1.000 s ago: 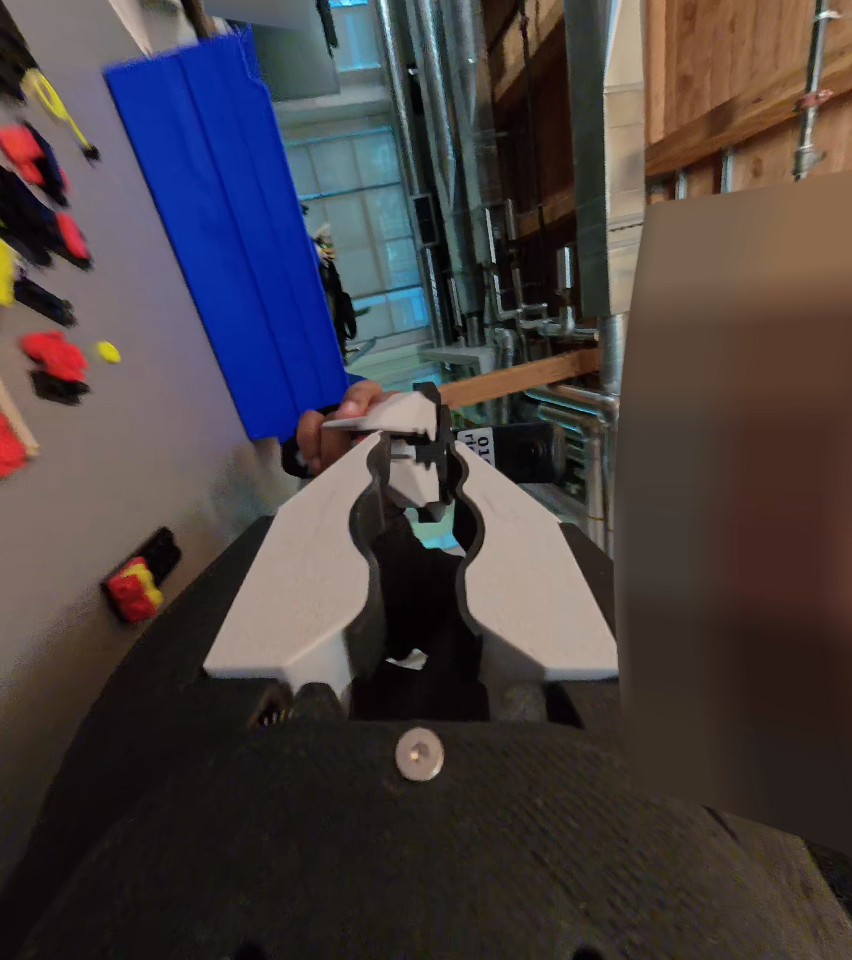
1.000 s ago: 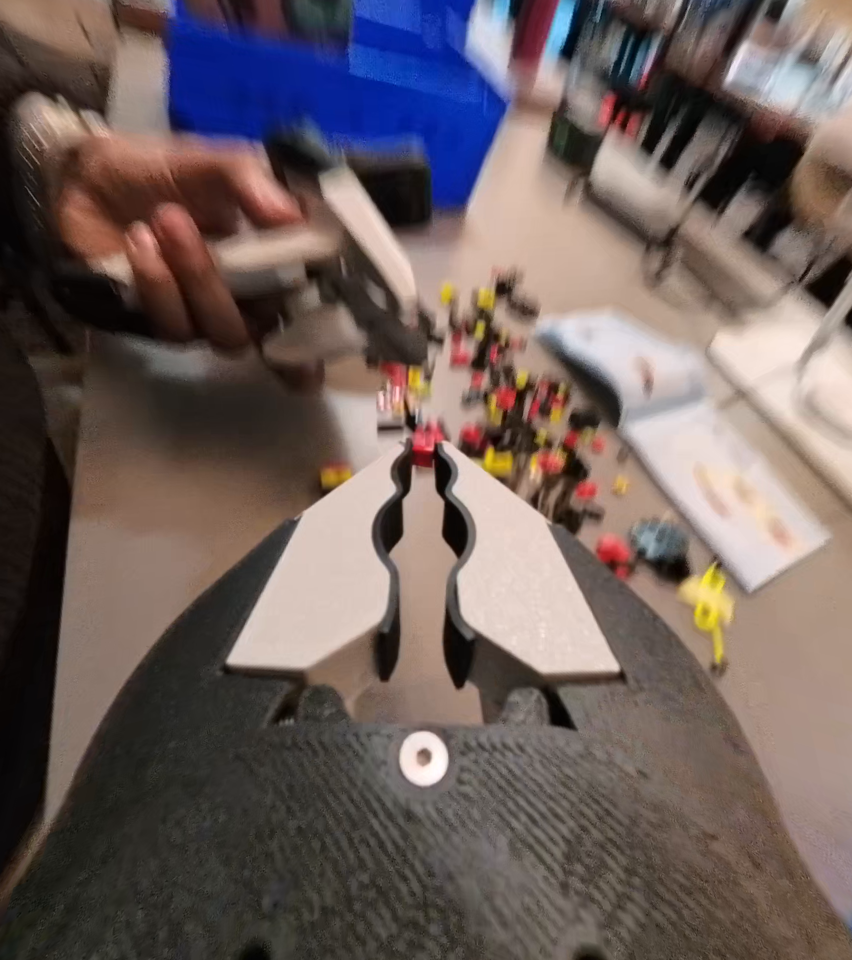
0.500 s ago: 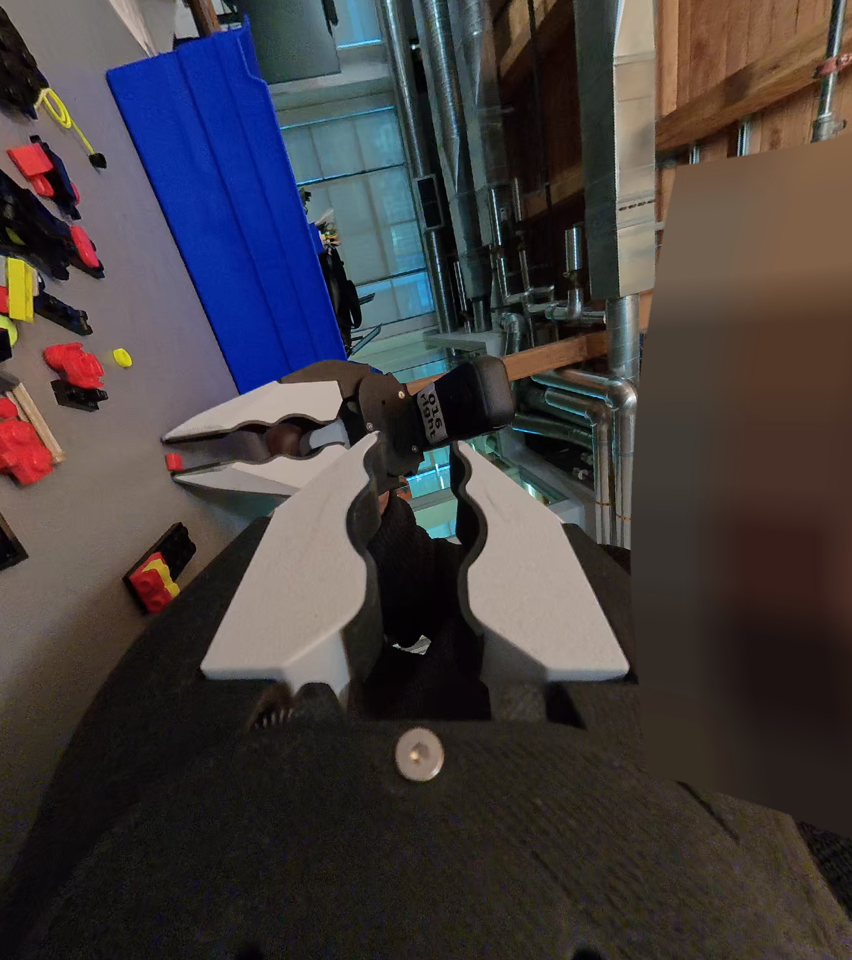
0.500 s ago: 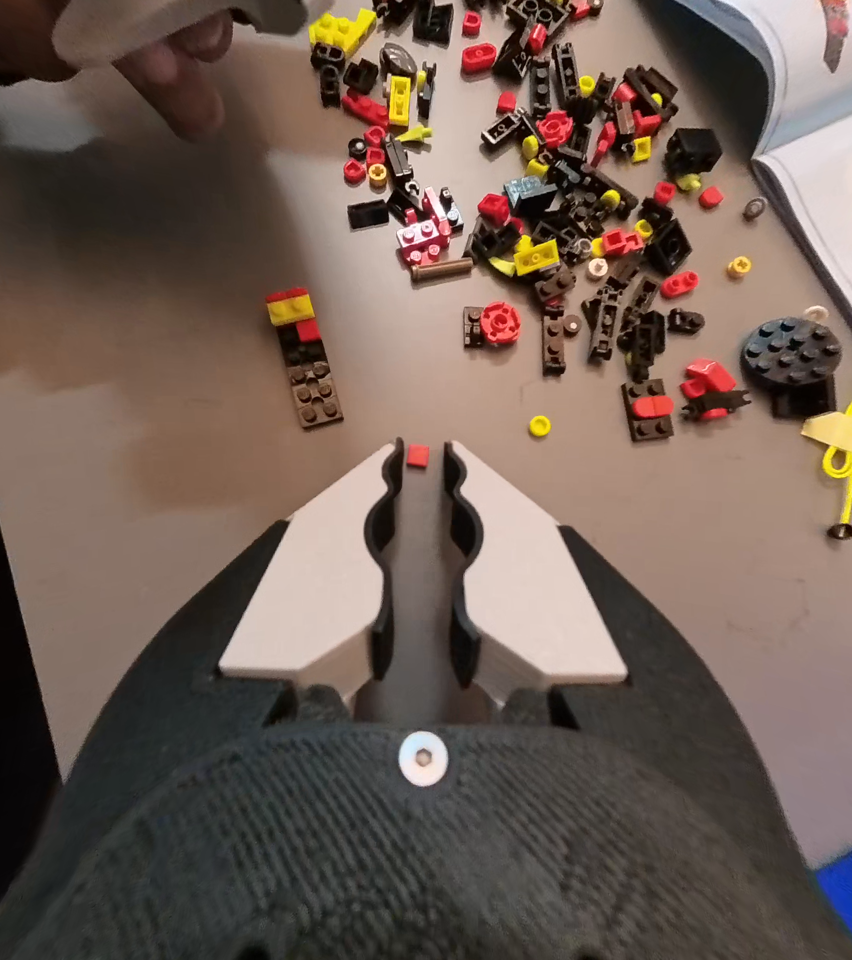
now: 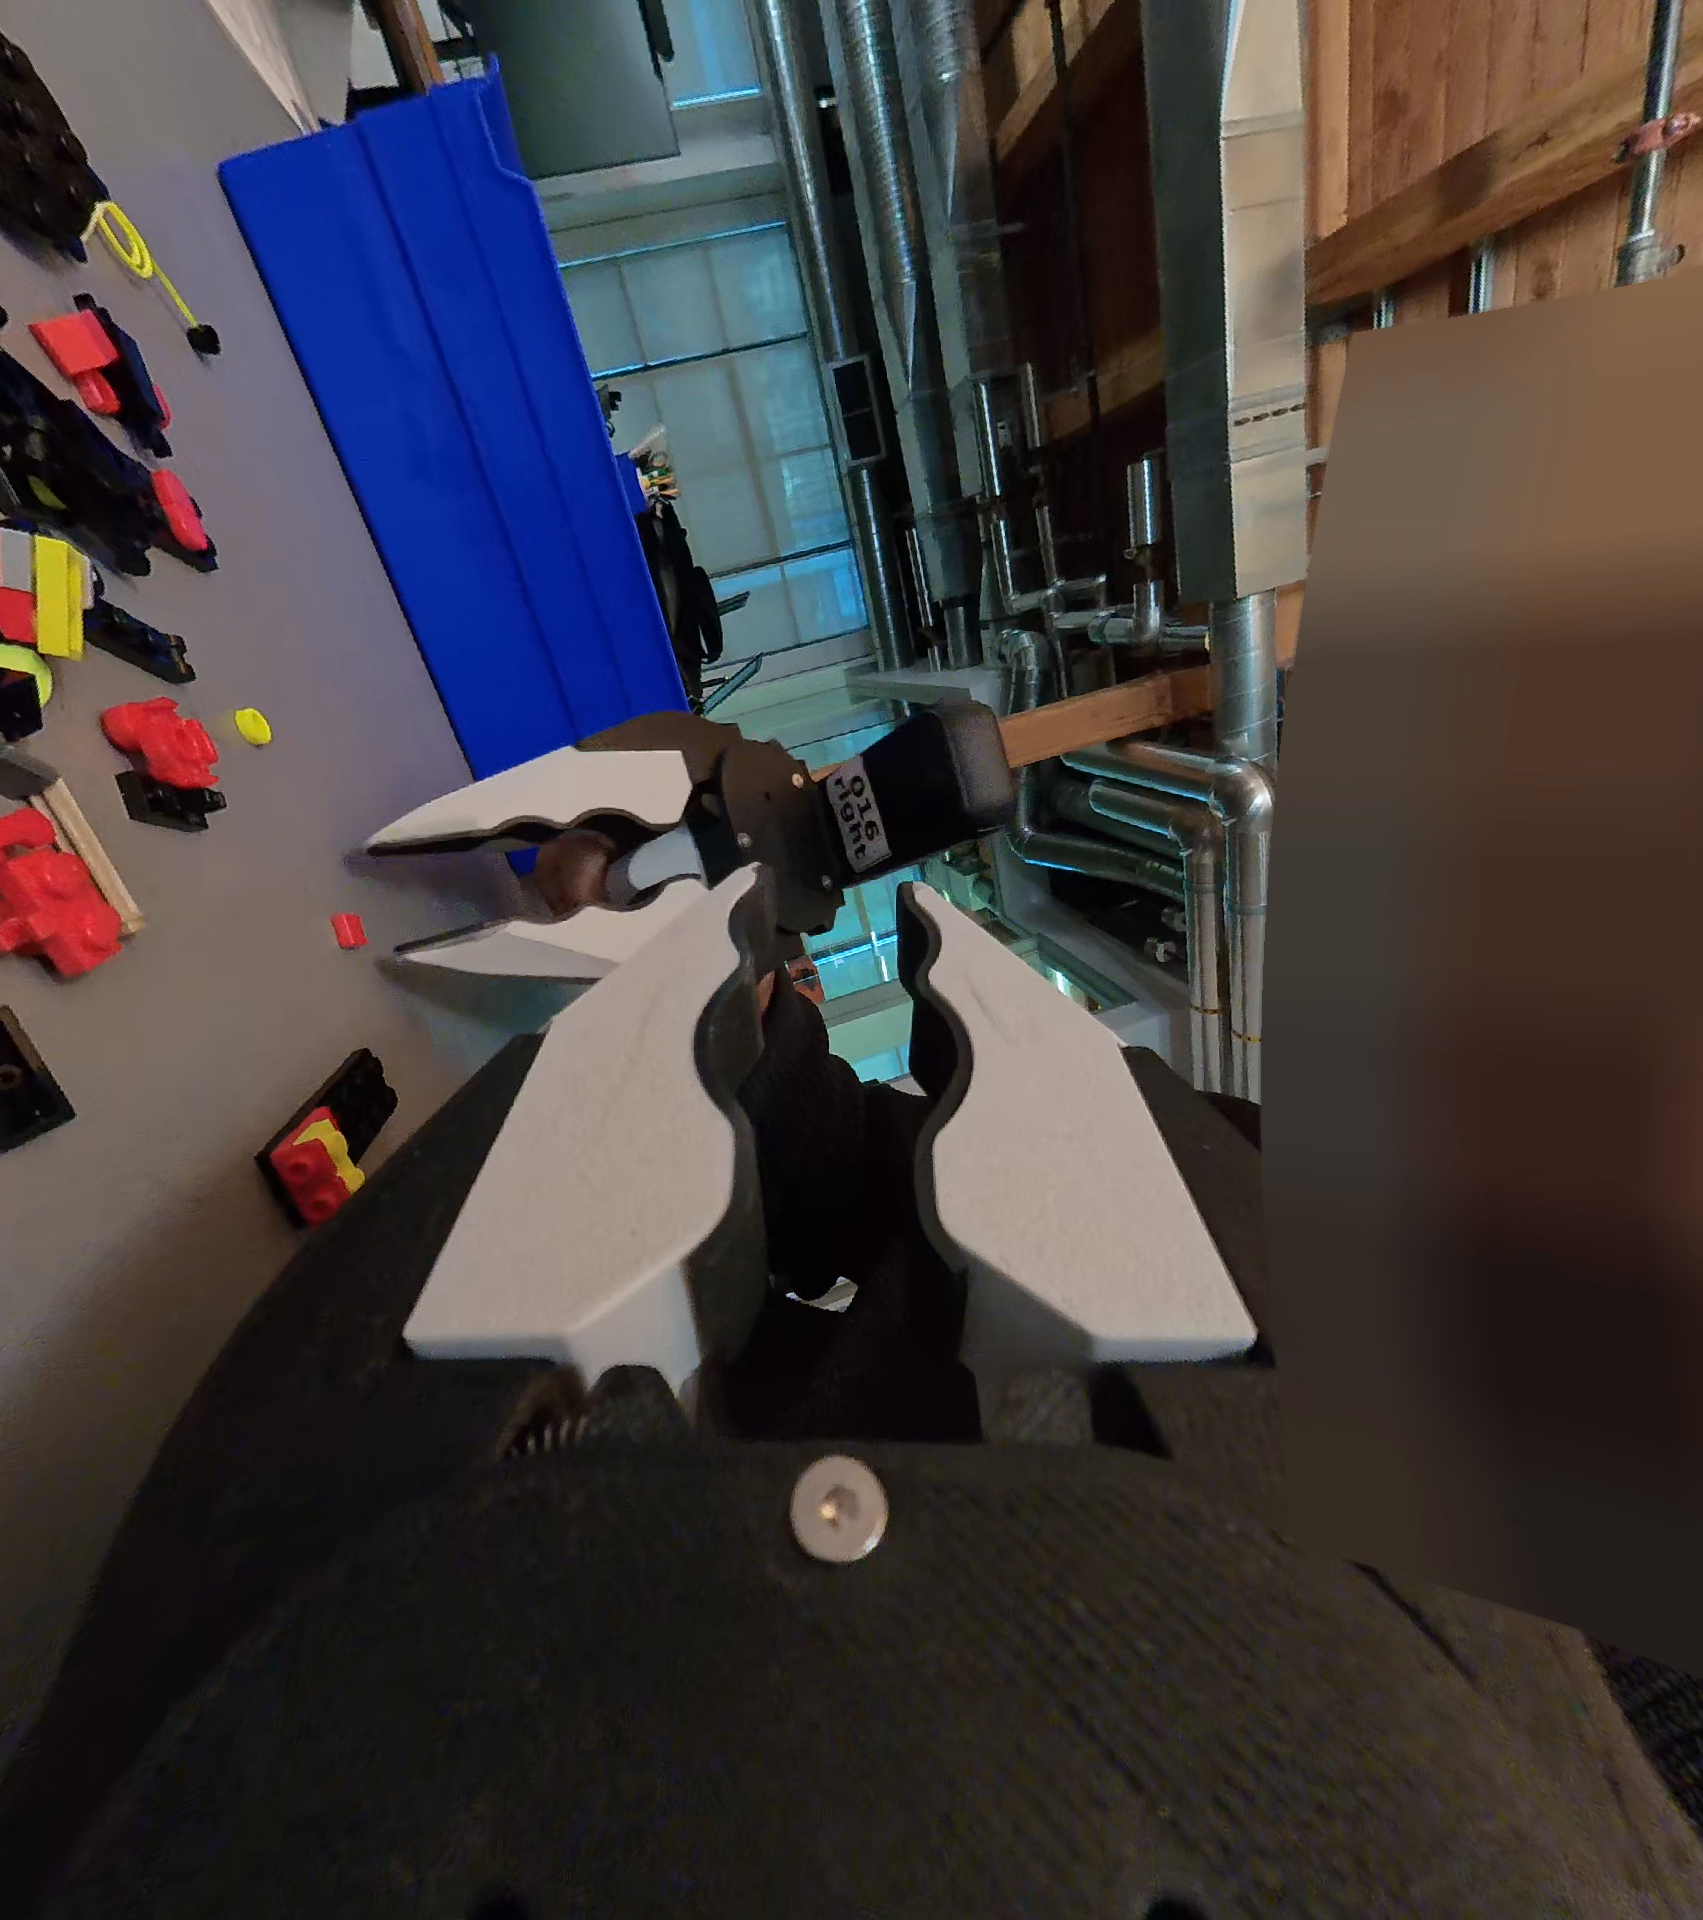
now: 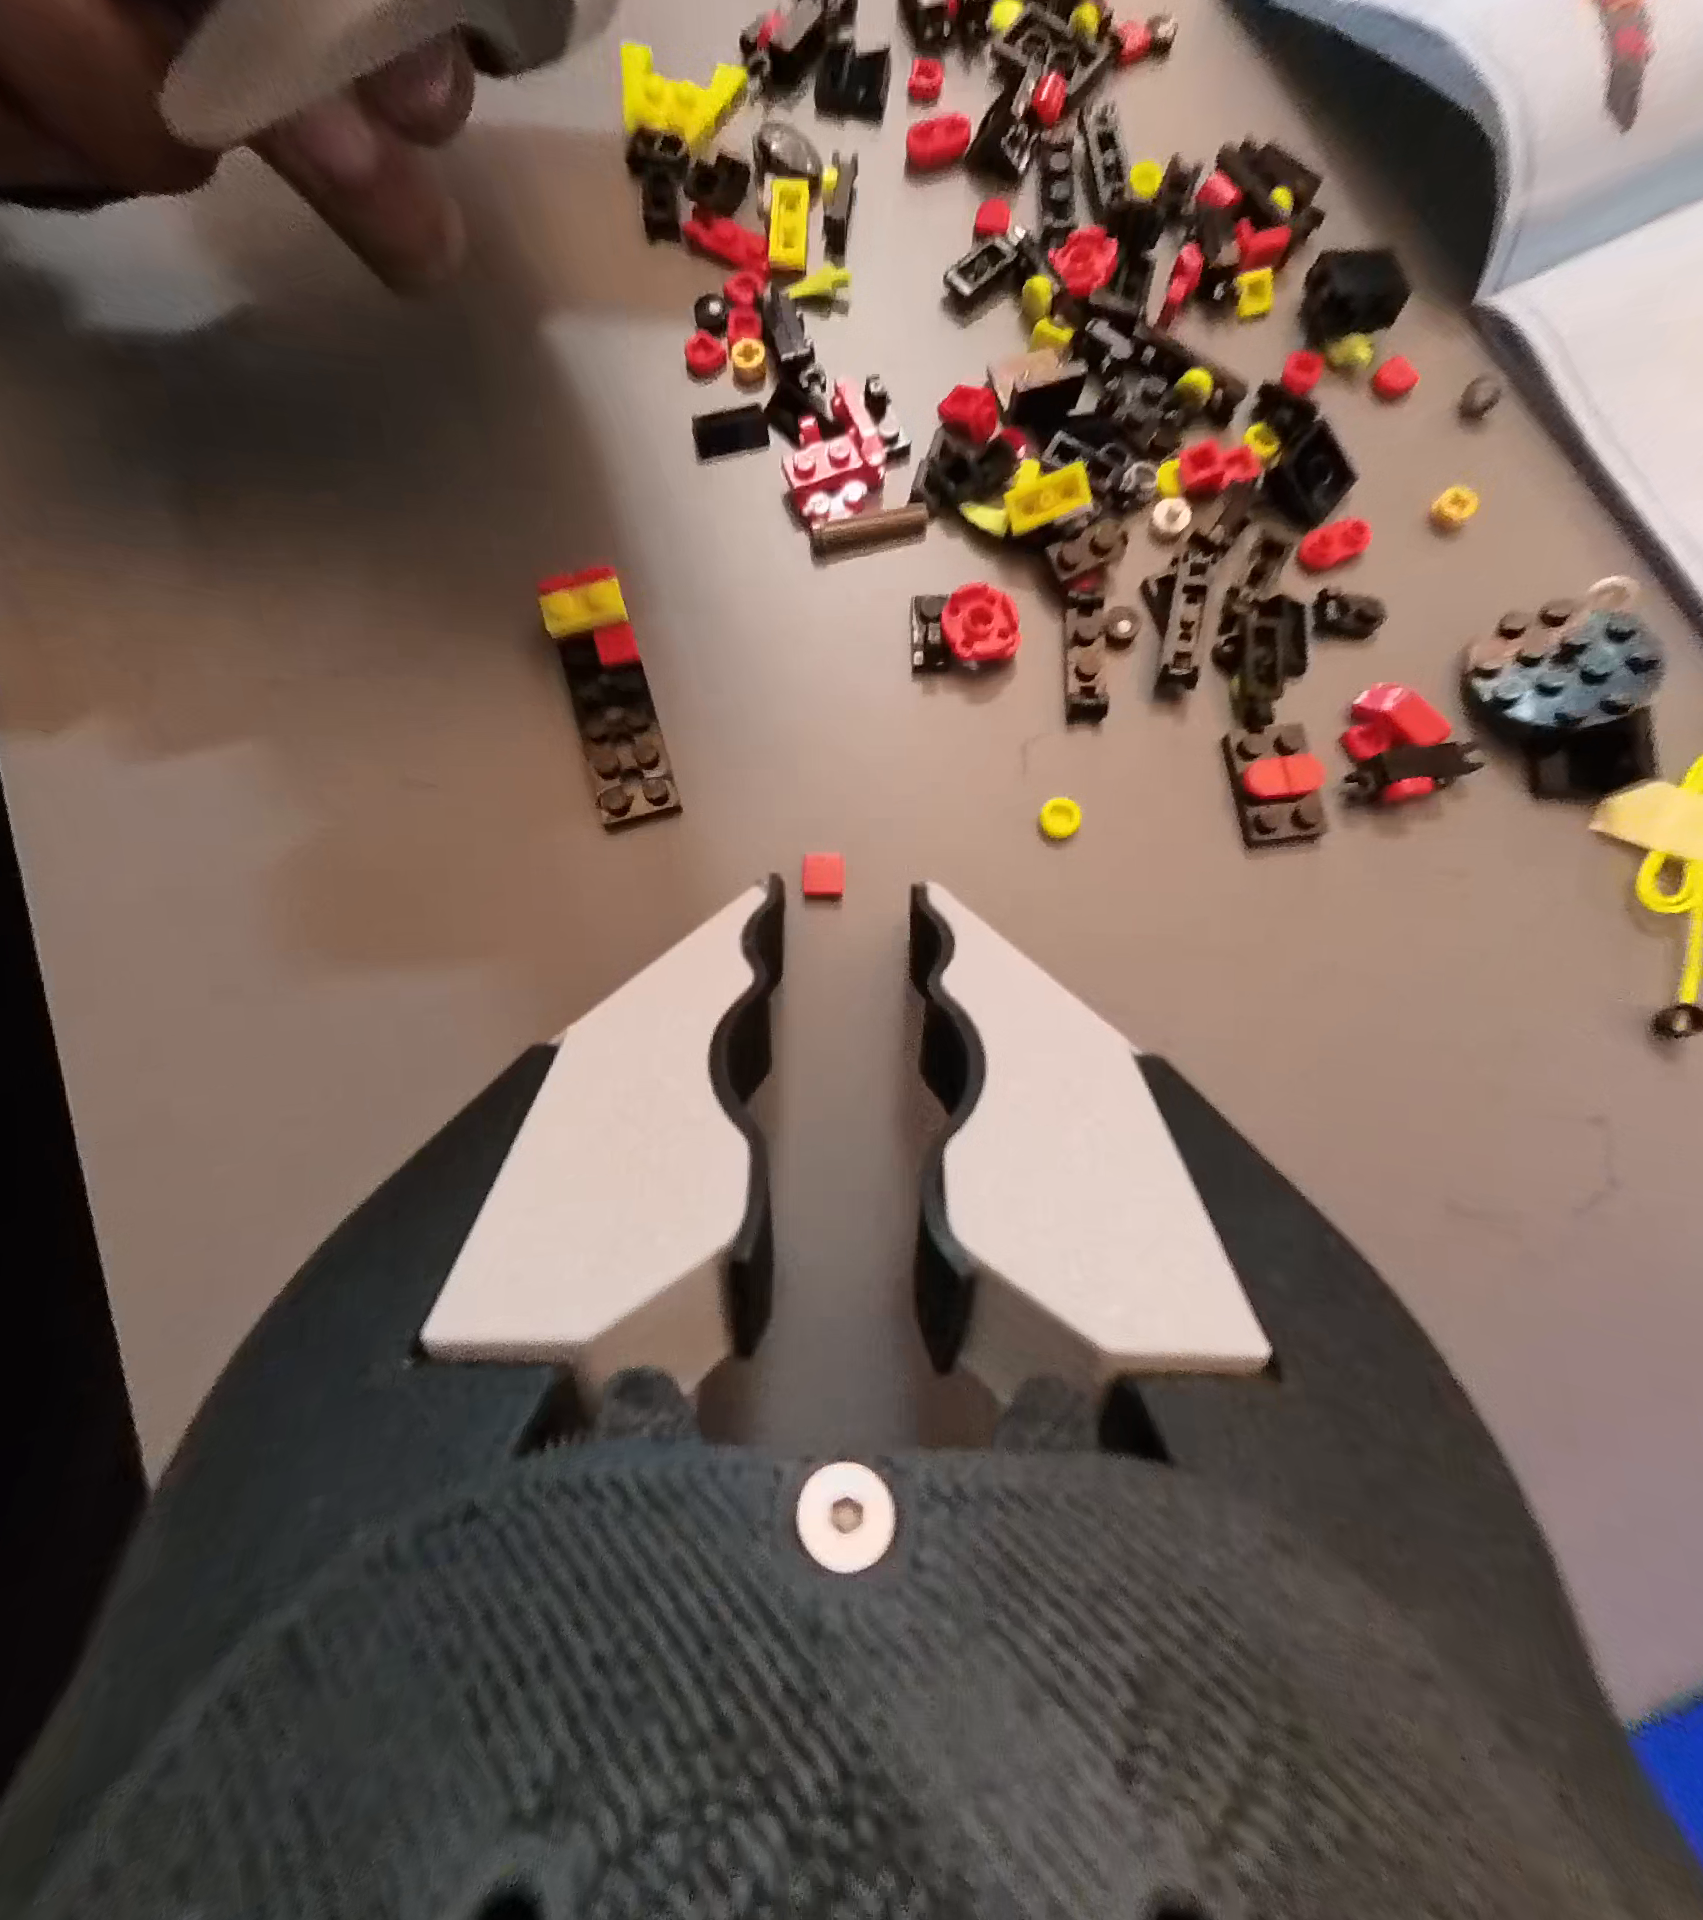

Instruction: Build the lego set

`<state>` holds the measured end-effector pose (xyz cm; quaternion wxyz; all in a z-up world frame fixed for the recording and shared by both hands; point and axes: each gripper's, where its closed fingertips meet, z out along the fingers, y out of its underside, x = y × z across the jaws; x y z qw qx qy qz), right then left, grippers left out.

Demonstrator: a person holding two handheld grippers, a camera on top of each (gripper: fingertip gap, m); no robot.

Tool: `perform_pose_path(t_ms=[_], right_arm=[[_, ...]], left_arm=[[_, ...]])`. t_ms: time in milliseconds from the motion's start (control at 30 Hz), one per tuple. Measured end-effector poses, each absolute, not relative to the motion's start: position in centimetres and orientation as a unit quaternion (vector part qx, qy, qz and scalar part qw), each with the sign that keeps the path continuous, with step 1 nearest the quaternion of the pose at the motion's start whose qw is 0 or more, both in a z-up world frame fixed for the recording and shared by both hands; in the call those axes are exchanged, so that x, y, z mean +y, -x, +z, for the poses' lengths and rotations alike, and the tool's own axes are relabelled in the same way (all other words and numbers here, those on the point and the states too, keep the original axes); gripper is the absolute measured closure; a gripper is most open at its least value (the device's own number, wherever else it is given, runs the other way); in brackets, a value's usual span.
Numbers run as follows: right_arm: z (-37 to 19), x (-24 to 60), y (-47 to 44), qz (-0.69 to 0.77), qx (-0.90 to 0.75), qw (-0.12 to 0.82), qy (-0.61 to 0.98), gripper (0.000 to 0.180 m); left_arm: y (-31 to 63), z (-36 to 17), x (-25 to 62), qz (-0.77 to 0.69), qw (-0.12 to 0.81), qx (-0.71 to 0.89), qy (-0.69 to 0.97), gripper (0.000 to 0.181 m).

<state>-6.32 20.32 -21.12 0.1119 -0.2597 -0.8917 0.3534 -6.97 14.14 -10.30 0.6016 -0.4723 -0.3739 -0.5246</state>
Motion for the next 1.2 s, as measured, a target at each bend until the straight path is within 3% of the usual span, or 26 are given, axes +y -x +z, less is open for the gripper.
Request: perform_pose_path(t_ms=[33,433,1200], right_arm=[[-21.29,20.26,6.23,0.351,-0.893,0.107,0.260,0.157],[-21.35,19.99,6.30,0.350,-0.893,0.109,0.262,0.168],[-21.66,19.55,6.13,0.341,-0.898,0.110,0.256,0.174]], left_arm=[[6.99,-10.30,14.12,-0.524,0.602,-0.374,0.472,0.161],[7.07,-10.28,14.01,-0.526,0.602,-0.374,0.470,0.162],[7.12,-10.31,13.97,-0.528,0.600,-0.375,0.470,0.162]])
